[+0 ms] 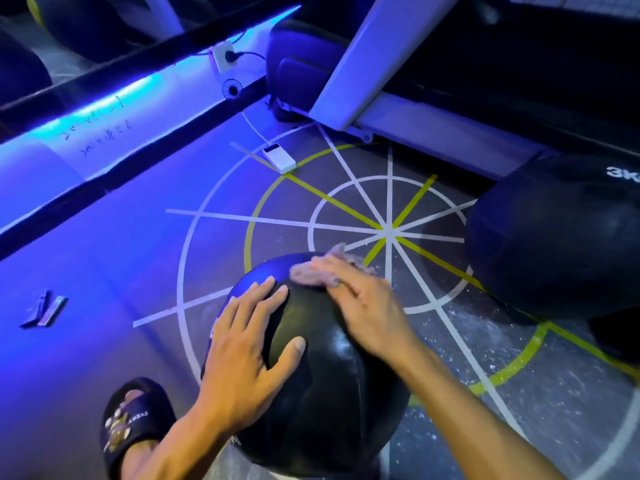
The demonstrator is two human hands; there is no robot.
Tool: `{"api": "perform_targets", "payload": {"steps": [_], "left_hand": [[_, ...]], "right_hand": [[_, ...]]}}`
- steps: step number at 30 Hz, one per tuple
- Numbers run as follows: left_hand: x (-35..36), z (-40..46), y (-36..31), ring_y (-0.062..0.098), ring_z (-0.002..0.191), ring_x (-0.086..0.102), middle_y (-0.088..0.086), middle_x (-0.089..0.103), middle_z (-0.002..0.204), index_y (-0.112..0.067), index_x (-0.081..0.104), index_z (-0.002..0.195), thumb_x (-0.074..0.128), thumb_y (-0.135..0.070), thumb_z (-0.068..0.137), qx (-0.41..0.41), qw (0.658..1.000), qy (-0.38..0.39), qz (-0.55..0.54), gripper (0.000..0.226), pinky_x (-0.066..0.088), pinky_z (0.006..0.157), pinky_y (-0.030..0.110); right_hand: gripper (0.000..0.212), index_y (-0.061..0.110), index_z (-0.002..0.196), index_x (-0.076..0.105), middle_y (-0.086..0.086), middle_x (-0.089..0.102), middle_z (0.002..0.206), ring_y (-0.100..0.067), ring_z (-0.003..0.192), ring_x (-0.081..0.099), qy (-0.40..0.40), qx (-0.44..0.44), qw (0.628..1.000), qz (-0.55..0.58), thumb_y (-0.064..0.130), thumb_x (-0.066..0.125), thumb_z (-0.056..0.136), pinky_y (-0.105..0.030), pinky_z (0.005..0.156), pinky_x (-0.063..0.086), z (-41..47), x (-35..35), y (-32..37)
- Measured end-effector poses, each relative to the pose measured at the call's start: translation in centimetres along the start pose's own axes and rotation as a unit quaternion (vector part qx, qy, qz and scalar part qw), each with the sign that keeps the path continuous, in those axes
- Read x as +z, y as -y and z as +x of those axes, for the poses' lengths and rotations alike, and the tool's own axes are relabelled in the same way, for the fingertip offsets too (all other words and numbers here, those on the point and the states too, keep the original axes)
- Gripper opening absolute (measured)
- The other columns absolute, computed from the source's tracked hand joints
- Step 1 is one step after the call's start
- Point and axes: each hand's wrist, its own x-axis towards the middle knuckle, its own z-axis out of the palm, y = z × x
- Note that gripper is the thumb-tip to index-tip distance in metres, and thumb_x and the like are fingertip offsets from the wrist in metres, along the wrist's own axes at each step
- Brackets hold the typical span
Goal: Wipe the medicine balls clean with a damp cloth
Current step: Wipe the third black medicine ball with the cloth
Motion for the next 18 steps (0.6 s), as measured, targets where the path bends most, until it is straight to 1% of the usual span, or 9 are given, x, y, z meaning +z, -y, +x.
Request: {"api": "perform_targets", "payload": {"steps": [2,4,6,8,9,11,13,15,18], "left_hand": [[0.0,-0.1,-0.1,0.006,0.15,0.028,-0.023,0.034,0.159,-0.039,0.044,0.151,0.05,-0.064,0.092,-0.003,1.0,0.003,-0.005,0.065,0.027,0.123,0.048],[0.1,-0.4,-0.4,0.003,0.151,0.023,-0.027,0.03,0.16,-0.042,0.041,0.152,0.047,-0.067,0.092,-0.002,1.0,0.007,-0.005,0.065,0.02,0.126,0.042],[-0.2,-0.9,-0.2,0.001,0.152,0.019,-0.029,0.025,0.161,-0.043,0.039,0.153,0.045,-0.069,0.093,-0.001,1.0,0.018,-0.007,0.066,0.012,0.126,0.037],[-0.6,-2.0,0.3,0.002,0.154,0.017,-0.03,0.021,0.162,-0.044,0.037,0.153,0.045,-0.069,0.092,0.002,0.999,0.037,-0.006,0.066,0.005,0.127,0.035],[-0.9,-2.7,0.4,0.003,0.154,0.016,-0.031,0.019,0.162,-0.045,0.036,0.152,0.046,-0.07,0.092,0.007,0.999,0.047,-0.007,0.066,0.002,0.128,0.036],[-1.4,-4.0,0.6,0.001,0.154,0.013,-0.031,0.016,0.163,-0.046,0.035,0.151,0.045,-0.071,0.09,0.011,0.998,0.064,-0.015,0.066,-0.003,0.128,0.038],[-2.0,-5.3,0.3,-0.002,0.155,0.007,-0.03,0.012,0.164,-0.049,0.033,0.148,0.042,-0.076,0.088,0.008,0.997,0.08,-0.016,0.067,-0.013,0.125,0.031],[-2.7,-6.5,-0.2,-0.001,0.155,0.001,-0.029,0.007,0.164,-0.052,0.028,0.147,0.037,-0.08,0.084,-0.002,0.994,0.11,-0.015,0.07,-0.019,0.121,0.027],[-3.7,-8.0,-1.0,0.004,0.157,-0.007,-0.024,0.0,0.167,-0.049,0.022,0.152,0.031,-0.084,0.076,-0.009,0.985,0.17,0.008,0.084,-0.009,0.125,0.041]], "right_hand": [[0.04,0.037,0.118,0.075,0.041,0.064,0.118,0.013,0.123,0.055,-0.028,0.1,0.994,0.043,0.008,0.052,0.103,-0.015,0.113,0.035,0.7,-1.7,-2.1],[0.031,0.036,0.118,0.076,0.031,0.068,0.121,0.006,0.124,0.058,-0.04,0.194,0.977,0.084,0.023,0.055,0.1,-0.026,0.116,0.039,0.3,-2.8,-3.4],[0.036,0.044,0.12,0.073,0.028,0.067,0.126,0.005,0.127,0.057,-0.009,0.234,0.968,0.093,0.046,0.054,0.089,-0.037,0.117,0.04,-1.0,-3.2,-4.0],[0.042,0.047,0.122,0.071,0.028,0.066,0.129,0.004,0.129,0.055,0.012,0.247,0.966,0.082,0.055,0.054,0.085,-0.041,0.117,0.04,-2.9,-3.7,-3.8],[0.037,0.045,0.121,0.072,0.027,0.067,0.127,0.003,0.127,0.057,0.021,0.252,0.964,0.076,0.051,0.056,0.089,-0.04,0.116,0.041,-4.1,-4.1,-3.2],[0.026,0.033,0.117,0.077,0.02,0.072,0.12,-0.001,0.121,0.063,0.027,0.275,0.958,0.071,0.026,0.058,0.1,-0.034,0.112,0.046,-6.1,-5.7,-0.8],[0.031,0.017,0.11,0.078,0.011,0.078,0.102,-0.008,0.103,0.072,0.035,0.308,0.949,0.064,0.002,0.052,0.101,-0.021,0.089,0.056,-7.7,-8.1,1.5],[0.032,0.009,0.105,0.077,0.003,0.076,0.084,-0.015,0.08,0.068,0.027,0.329,0.943,0.053,-0.005,0.049,0.101,-0.019,0.062,0.05,-9.2,-11.2,4.4],[0.031,0.004,0.113,0.075,-0.003,0.076,0.084,-0.014,0.074,0.067,-0.019,0.3,0.954,0.013,-0.008,0.05,0.099,-0.02,0.062,0.052,-10.5,-16.5,9.8]]}}
